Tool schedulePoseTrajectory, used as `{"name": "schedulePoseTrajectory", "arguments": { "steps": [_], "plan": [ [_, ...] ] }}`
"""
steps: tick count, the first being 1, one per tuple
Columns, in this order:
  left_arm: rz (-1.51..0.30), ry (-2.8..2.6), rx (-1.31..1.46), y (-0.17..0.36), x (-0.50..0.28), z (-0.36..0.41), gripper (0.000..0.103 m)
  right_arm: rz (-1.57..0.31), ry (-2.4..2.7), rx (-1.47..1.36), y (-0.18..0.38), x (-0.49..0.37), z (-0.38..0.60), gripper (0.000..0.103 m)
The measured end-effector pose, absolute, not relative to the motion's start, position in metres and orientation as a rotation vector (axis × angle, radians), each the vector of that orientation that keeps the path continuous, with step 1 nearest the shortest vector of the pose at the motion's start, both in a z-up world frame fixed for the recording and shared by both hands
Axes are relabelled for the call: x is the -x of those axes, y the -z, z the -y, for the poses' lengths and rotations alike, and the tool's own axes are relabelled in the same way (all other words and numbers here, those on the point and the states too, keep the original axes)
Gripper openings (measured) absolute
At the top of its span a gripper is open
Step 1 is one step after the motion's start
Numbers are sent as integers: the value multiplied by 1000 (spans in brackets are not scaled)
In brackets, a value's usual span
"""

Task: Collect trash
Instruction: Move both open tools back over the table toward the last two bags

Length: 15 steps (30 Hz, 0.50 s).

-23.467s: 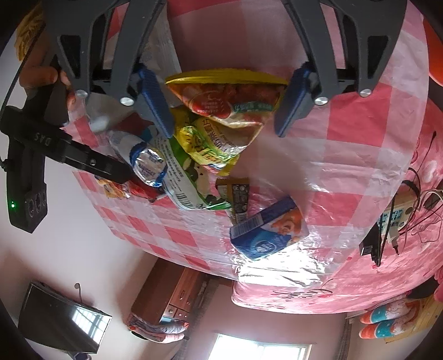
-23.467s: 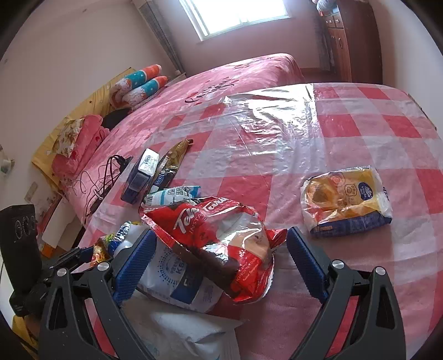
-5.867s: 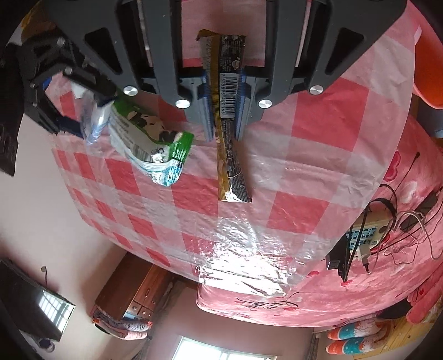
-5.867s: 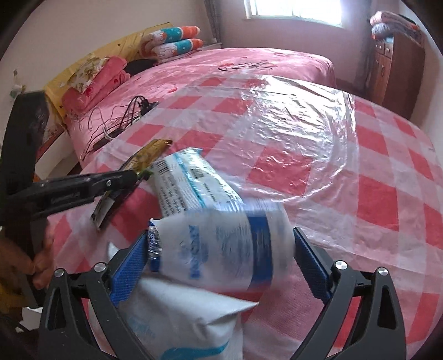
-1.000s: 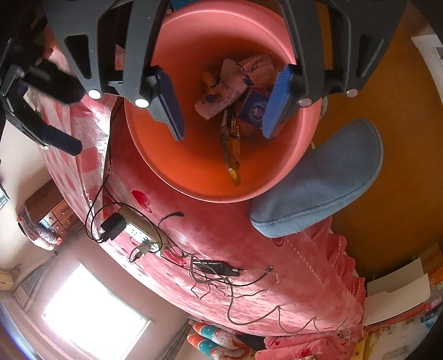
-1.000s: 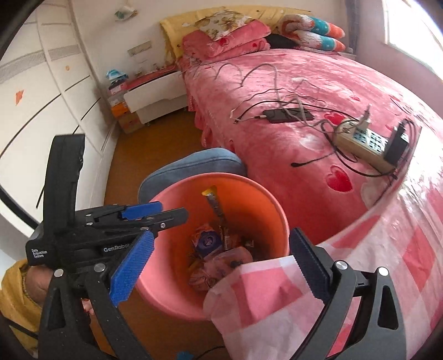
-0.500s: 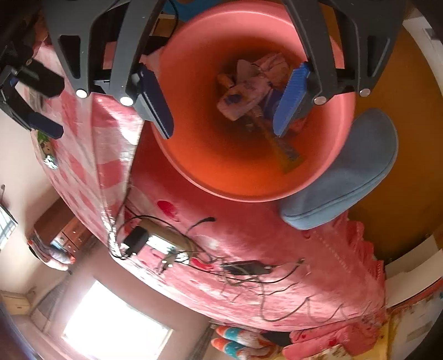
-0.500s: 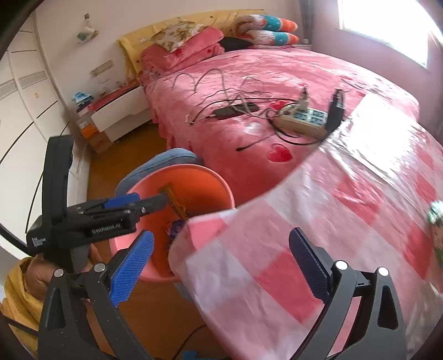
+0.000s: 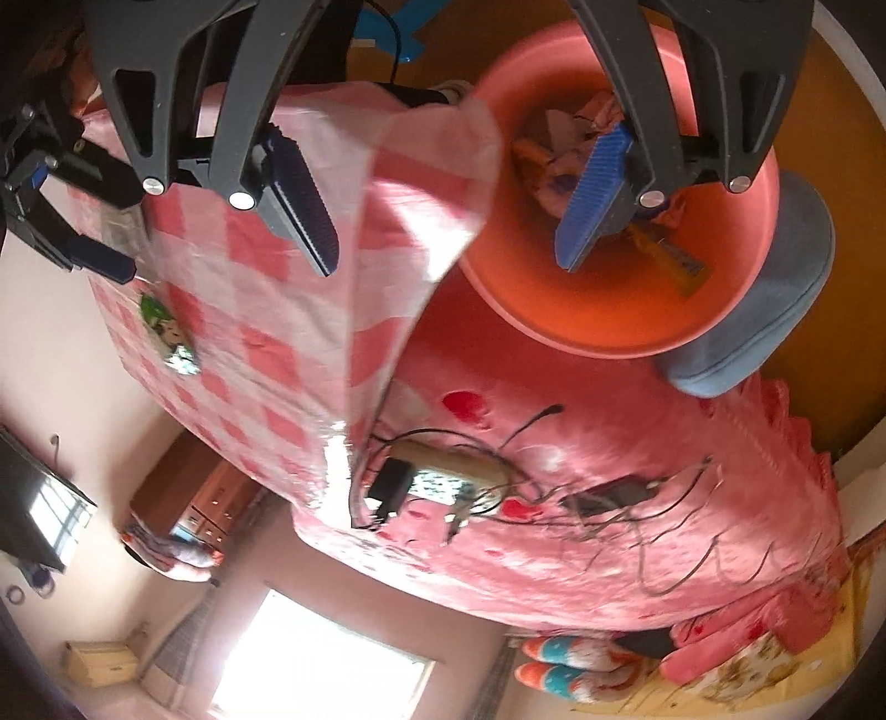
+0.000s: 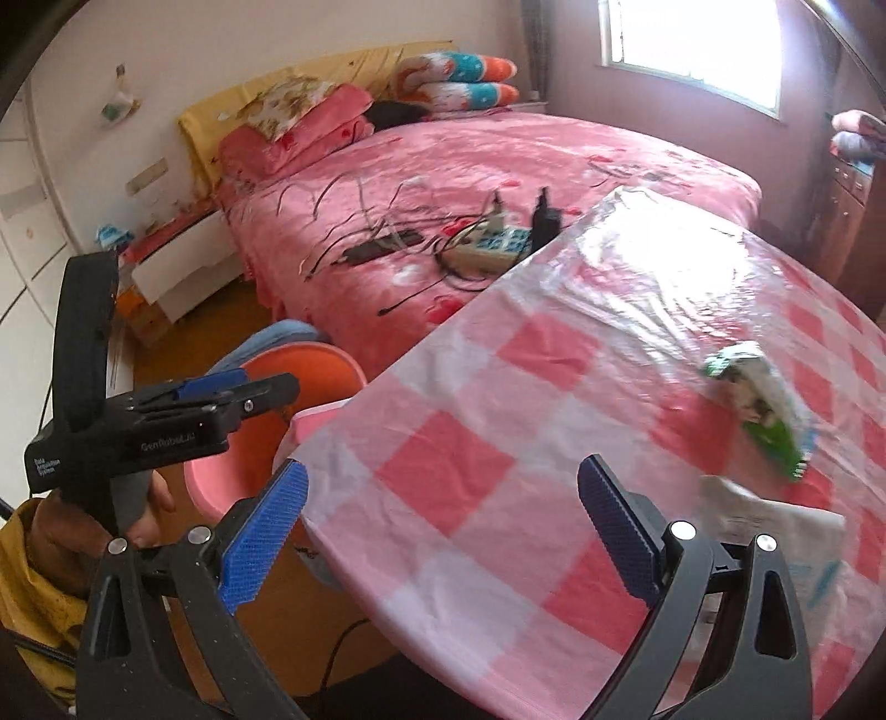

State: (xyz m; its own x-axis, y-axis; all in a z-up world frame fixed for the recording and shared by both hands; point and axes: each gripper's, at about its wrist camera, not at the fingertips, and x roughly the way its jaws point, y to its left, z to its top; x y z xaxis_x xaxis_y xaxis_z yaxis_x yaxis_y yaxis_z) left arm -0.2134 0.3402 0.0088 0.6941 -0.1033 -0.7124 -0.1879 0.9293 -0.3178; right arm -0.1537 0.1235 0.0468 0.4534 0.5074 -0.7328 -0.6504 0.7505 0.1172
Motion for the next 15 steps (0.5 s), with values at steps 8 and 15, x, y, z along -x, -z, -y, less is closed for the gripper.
{"name": "schedulePoseTrajectory", "arguments": {
  "steps": [8, 15],
  "plan": [
    [-808, -19, 364, -28, 212, -303, 81, -802, -711, 145, -64, 152, -73, 97],
    [-857, 27, 338, -34, 201, -265, 81, -822, -659, 97, -62, 143, -27, 97]
  ]
}}
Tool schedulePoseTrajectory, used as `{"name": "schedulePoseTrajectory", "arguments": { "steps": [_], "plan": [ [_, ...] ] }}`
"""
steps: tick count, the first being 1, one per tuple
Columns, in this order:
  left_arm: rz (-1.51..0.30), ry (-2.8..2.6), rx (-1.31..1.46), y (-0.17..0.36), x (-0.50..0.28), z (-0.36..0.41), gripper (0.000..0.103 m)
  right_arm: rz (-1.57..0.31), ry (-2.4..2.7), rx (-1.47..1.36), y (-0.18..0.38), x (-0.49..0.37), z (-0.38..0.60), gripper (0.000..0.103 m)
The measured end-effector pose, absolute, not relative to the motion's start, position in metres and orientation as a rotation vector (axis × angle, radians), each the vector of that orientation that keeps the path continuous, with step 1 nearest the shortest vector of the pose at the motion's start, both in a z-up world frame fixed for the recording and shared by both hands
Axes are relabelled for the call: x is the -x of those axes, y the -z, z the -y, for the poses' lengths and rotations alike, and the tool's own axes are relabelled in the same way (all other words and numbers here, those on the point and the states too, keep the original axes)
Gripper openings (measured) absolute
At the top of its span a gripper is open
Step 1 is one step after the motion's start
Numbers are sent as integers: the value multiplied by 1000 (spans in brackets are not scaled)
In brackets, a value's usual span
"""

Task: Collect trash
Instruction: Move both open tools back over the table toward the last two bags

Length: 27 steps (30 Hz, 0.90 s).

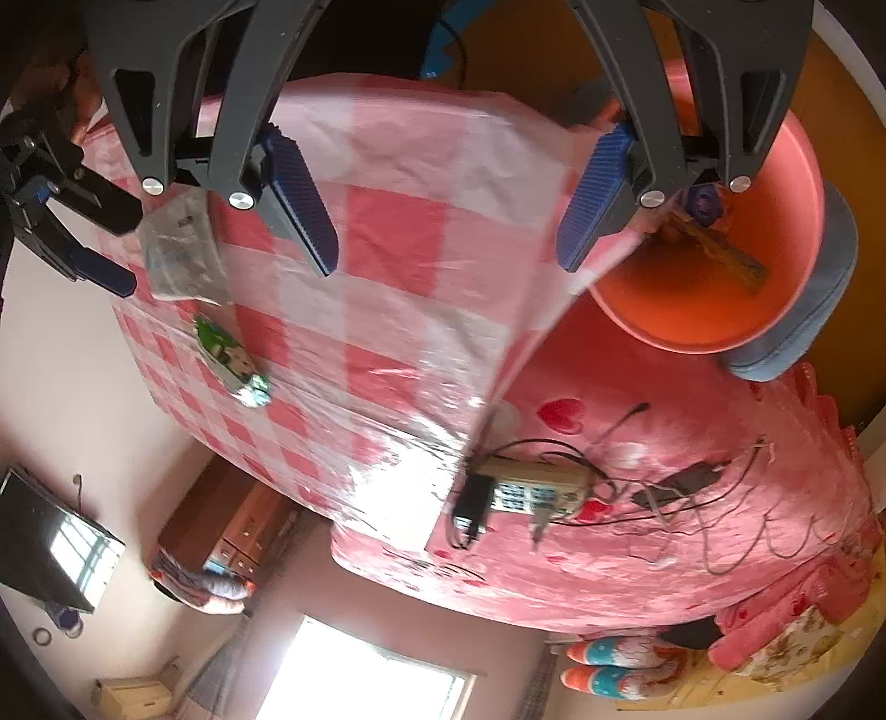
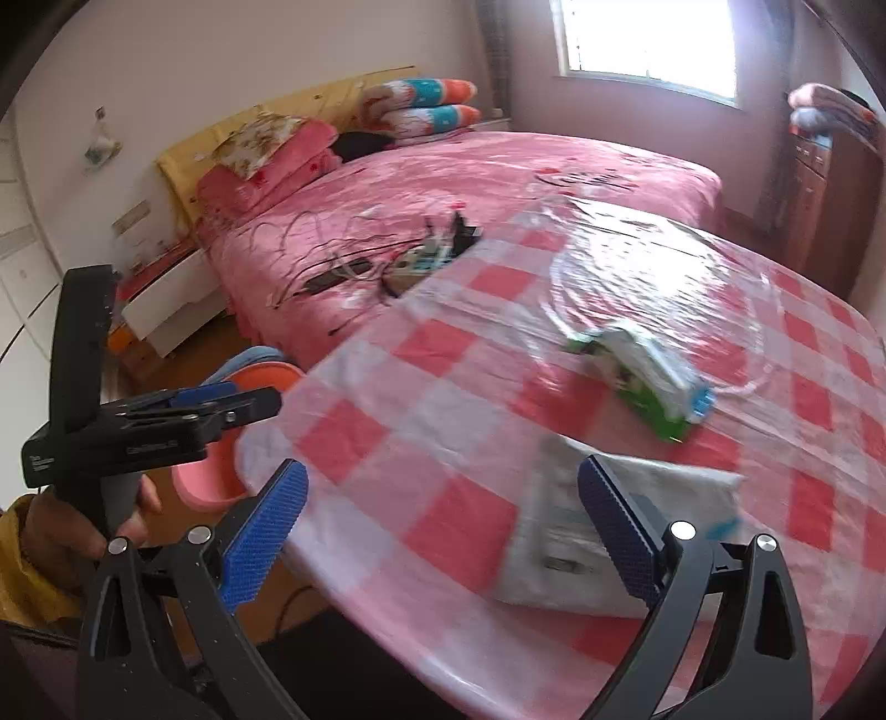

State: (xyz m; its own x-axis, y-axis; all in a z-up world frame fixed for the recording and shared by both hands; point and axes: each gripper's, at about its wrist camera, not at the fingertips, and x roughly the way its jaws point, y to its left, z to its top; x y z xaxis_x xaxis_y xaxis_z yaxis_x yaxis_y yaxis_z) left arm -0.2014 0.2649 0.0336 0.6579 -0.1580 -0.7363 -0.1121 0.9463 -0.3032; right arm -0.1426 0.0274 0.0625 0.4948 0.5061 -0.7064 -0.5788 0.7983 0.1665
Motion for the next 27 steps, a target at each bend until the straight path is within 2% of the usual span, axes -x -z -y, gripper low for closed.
{"name": "schedulePoseTrajectory", "arguments": {
  "steps": [14, 27],
  "plan": [
    [-959, 357, 531, -43, 145, -177, 81, -851, -495, -62, -46, 120, 84, 97],
    [-1007, 425, 599, -33, 64, -95, 81, -853, -446, -117, -33, 115, 127, 96]
  ]
}}
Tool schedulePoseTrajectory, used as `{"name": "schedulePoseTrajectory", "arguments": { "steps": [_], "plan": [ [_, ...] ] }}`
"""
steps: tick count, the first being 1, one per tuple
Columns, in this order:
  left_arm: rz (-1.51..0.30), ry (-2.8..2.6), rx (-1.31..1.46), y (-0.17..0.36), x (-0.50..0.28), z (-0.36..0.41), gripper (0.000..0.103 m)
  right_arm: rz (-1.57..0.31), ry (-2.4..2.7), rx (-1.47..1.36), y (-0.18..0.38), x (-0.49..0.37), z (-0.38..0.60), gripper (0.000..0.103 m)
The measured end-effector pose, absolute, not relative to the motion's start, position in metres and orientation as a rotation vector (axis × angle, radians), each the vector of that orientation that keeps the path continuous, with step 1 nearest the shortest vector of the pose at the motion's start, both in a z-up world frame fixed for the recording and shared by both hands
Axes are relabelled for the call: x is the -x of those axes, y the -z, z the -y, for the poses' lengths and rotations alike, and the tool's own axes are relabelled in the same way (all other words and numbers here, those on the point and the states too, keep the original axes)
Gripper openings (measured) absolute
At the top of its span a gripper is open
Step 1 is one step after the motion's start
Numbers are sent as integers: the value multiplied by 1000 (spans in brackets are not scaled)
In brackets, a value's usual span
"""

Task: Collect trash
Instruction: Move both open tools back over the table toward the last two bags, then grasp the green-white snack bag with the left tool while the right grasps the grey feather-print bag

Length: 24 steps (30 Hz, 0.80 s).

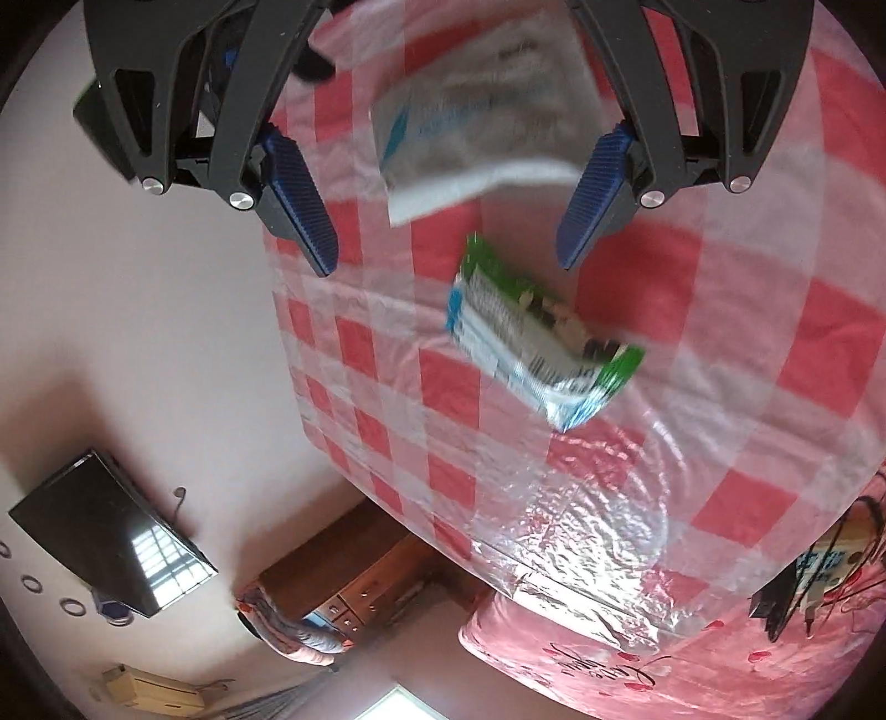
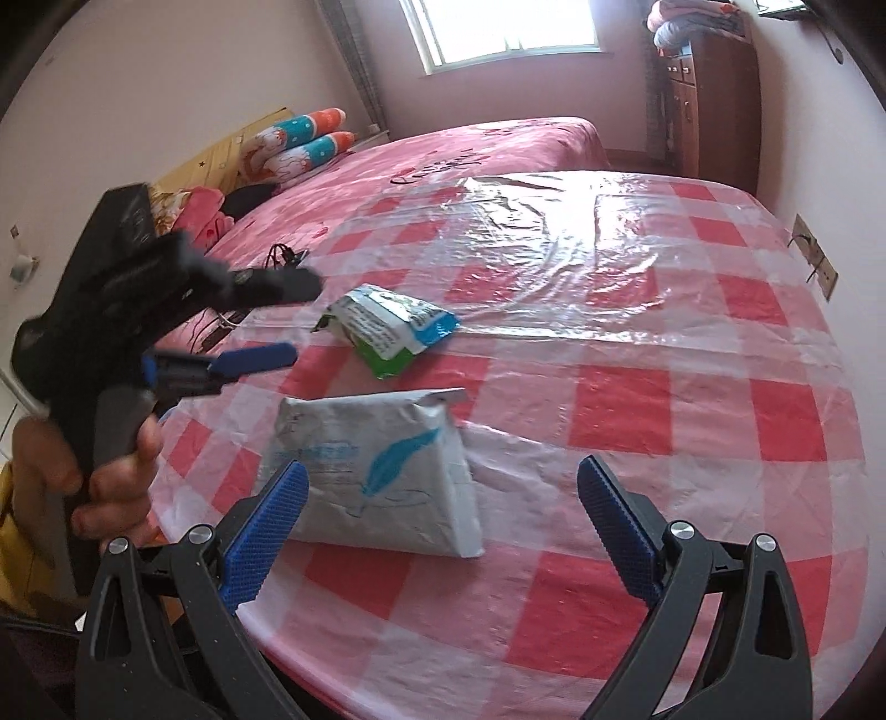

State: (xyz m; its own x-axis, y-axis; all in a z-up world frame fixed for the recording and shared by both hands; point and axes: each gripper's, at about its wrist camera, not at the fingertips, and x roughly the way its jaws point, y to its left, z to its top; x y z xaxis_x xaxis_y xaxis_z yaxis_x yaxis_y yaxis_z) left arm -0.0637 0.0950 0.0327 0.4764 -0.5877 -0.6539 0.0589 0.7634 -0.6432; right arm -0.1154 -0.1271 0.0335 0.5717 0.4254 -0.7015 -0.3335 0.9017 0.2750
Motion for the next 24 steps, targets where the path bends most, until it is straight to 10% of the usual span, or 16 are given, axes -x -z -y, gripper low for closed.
{"name": "schedulePoseTrajectory", "arguments": {
  "steps": [24],
  "plan": [
    [-1060, 257, 304, -11, -28, -38, 81, -885, -471, -183, -13, 109, 149, 96]
  ]
}}
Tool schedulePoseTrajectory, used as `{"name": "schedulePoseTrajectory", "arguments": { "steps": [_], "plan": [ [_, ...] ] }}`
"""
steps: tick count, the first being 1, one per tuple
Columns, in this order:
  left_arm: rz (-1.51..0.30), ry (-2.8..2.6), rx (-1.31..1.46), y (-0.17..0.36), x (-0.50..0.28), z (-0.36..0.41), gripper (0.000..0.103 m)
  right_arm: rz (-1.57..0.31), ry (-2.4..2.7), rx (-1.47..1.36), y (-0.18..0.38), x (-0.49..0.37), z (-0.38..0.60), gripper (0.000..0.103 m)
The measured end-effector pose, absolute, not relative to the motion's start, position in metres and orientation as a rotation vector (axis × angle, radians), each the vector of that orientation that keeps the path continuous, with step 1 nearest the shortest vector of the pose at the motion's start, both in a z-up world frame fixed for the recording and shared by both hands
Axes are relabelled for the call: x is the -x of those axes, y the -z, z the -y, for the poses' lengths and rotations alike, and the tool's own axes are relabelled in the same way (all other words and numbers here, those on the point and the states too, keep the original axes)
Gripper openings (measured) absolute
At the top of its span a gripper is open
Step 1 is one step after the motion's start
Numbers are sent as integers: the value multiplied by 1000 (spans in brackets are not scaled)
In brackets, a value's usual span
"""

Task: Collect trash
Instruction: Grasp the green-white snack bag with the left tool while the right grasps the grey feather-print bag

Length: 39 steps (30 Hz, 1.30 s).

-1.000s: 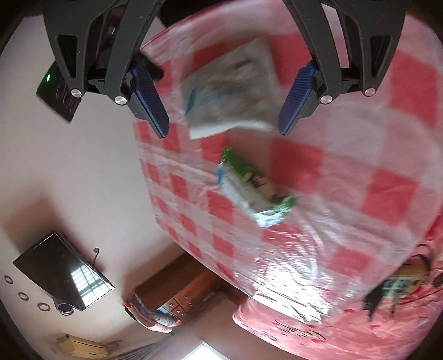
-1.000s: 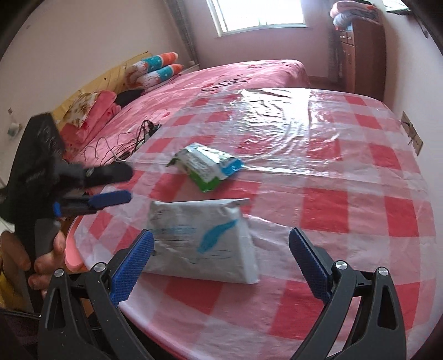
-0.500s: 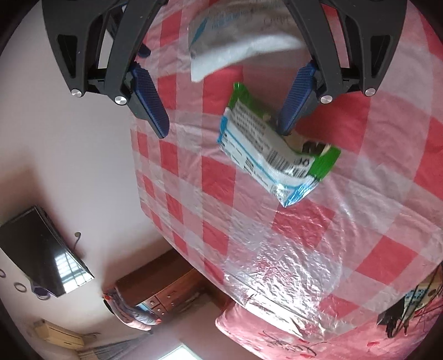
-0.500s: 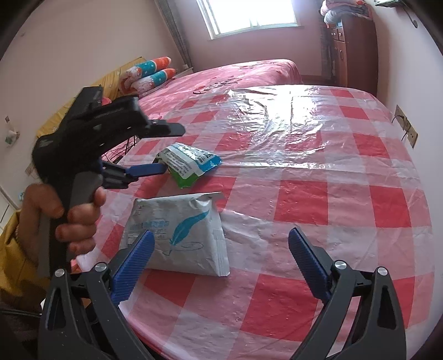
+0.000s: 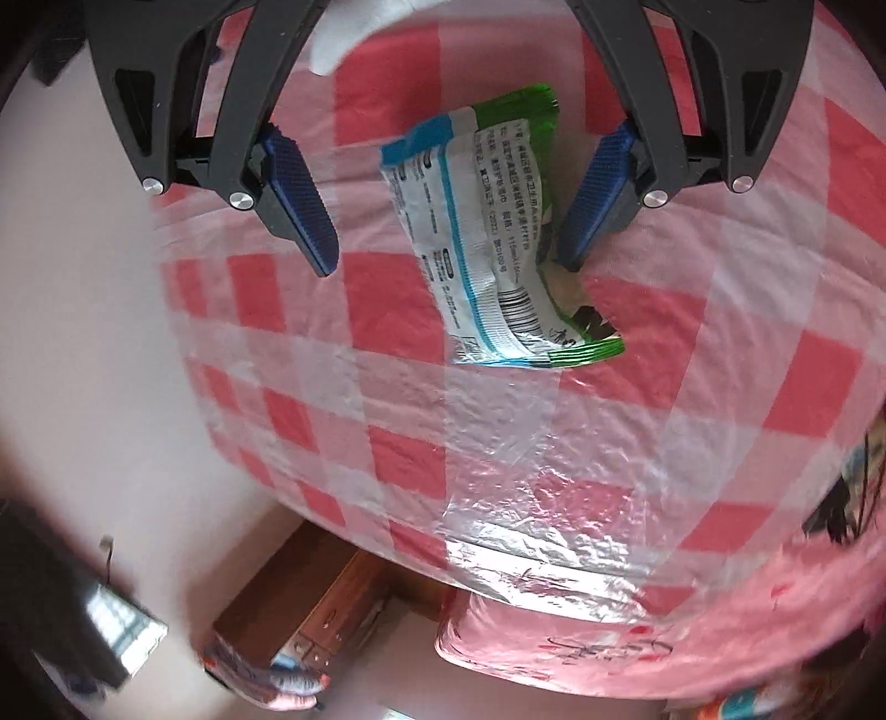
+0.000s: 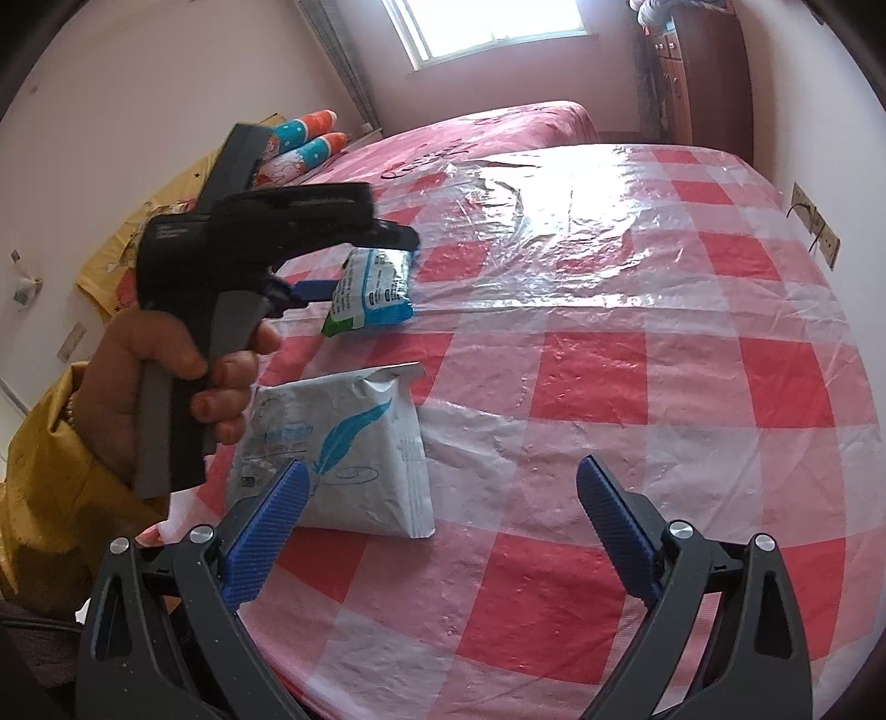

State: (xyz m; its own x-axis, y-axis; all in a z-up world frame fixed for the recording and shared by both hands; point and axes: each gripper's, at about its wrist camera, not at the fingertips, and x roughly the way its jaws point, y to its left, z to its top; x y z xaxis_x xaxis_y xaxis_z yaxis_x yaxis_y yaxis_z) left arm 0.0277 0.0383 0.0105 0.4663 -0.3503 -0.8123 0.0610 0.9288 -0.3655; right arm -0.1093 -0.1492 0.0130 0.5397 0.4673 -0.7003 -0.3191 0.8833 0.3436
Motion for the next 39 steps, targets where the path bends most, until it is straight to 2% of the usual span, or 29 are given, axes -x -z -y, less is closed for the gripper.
{"name": "schedulePoseTrajectory", "arguments": {
  "steps": [3, 7, 10, 16, 22, 31, 39],
  "plan": [
    [-1051, 225, 249, -9, -27, -34, 78, -892, -487, -184, -12, 109, 147, 96],
    [-1037, 179, 188, -9, -24, -35, 60, -902, -506, -190, -9, 106, 144, 96],
    [-1026, 171, 199, -9, -21, -43, 51, -912, -518, -194, -6, 104, 141, 96],
    [-1016, 195, 250, -8, -20, -56, 41, -942, -555, -187, -1, 99, 129, 96],
    [-1006, 216, 287, -10, -5, -71, 39, -928, -597, -125, -4, 107, 113, 96],
    [-979, 213, 339, -16, 33, -116, 39, -922, -574, 168, 1, 113, 81, 96],
    [-965, 175, 380, -16, 75, -160, 39, -942, -596, 215, 9, 130, 60, 94]
  ]
}}
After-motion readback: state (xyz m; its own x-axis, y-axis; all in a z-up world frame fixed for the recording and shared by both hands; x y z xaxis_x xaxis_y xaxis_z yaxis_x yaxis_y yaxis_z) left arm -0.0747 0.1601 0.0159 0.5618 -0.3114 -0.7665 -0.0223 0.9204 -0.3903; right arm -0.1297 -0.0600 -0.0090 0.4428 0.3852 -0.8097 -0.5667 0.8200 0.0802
